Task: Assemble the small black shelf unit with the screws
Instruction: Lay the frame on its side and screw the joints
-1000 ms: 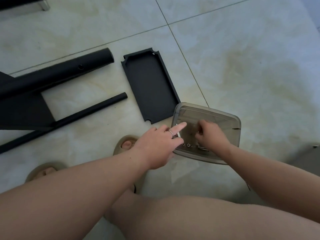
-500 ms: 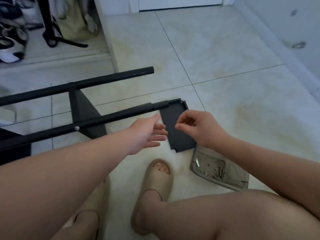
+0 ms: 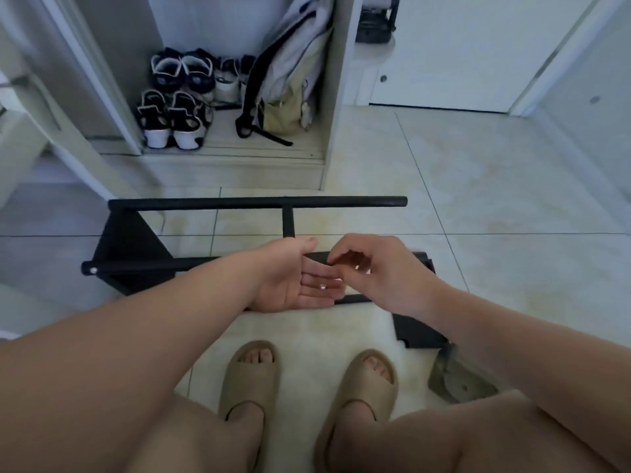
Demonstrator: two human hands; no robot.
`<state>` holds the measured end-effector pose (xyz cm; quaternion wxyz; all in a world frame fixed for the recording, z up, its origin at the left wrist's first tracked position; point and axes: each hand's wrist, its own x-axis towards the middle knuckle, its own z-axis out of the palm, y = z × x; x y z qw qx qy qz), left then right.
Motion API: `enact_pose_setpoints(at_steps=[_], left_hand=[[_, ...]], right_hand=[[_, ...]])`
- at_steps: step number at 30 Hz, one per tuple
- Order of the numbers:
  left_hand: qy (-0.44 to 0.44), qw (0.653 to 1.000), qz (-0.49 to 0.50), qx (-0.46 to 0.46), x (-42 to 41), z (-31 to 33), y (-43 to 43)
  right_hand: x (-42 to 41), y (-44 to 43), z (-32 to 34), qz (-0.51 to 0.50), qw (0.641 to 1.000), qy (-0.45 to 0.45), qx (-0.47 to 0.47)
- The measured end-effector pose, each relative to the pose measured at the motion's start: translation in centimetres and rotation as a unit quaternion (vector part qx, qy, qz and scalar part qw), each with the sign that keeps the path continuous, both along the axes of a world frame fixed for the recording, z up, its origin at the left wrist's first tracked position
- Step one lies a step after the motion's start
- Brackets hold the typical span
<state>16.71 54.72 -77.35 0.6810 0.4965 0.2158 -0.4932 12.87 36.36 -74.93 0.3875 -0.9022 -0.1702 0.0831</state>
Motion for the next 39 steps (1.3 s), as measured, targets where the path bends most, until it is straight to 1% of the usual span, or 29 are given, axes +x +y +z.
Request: enact_pose_setpoints(at_steps=[3,5,8,11,14,16,18,19,22,24,26,29,32,35,39], left_hand=[[0.007,1.0,0.005,0.018,0.6,-0.7,1.7],[-0.001,0.999,0.022,0.035,1.1,-1.4,2.6],[-0.02,0.996,0.062,0.053,2.1,-2.9,3.7],[-0.025,0.994,0.088,0.062,3.0,-4.1,4.7],[-0.035,0.99,0.105,0.085,3.8,-4.8,5.4],[-0.078,0.981,0.11,0.138,4.4,-5.3,5.7],[-0.156,0.959,0.105,0.21,4.9,-6.2,5.8],[-0.205,0.943,0.091,0.247,5.2,-6.8,5.9],[-0.339,0.878,0.031,0.337,6.0,-8.3,6.1],[-0.384,0.847,-0.002,0.369,6.6,-9.2,6.1],[-0.397,0.831,-0.046,0.387,7.3,-10.0,6.0],[-0.386,0.82,-0.144,0.397,8.4,-10.7,5.9],[-0.356,0.829,-0.232,0.363,9.6,-10.7,5.6],[-0.331,0.838,-0.275,0.335,10.5,-10.8,4.7],[-0.298,0.83,-0.314,0.352,11.0,-10.4,3.5]], right_hand=[[2.1,1.2,0.4,-0.066,0.997,-0.015,0.024],[3.5,1.6,0.0,-0.09,0.996,-0.003,0.002],[4.9,2.2,-1.7,-0.094,0.993,0.041,-0.051],[6.3,2.6,-3.8,-0.058,0.987,0.069,-0.133],[7.8,3.0,-5.5,0.006,0.969,0.066,-0.24],[8.8,3.2,-6.6,0.038,0.956,0.044,-0.287],[9.7,3.4,-7.6,0.068,0.945,0.026,-0.32],[10.2,3.5,-8.2,0.084,0.938,0.02,-0.335],[11.0,3.8,-9.9,0.12,0.921,0.003,-0.37],[11.4,4.0,-10.9,0.122,0.92,-0.013,-0.373],[11.8,4.0,-11.8,0.121,0.922,-0.024,-0.367],[11.9,3.9,-12.9,0.114,0.931,-0.018,-0.346],[11.6,3.6,-13.8,0.1,0.944,-0.009,-0.313],[11.9,3.4,-14.2,0.087,0.952,0.02,-0.293],[11.7,3.2,-14.0,0.069,0.958,0.065,-0.271]])
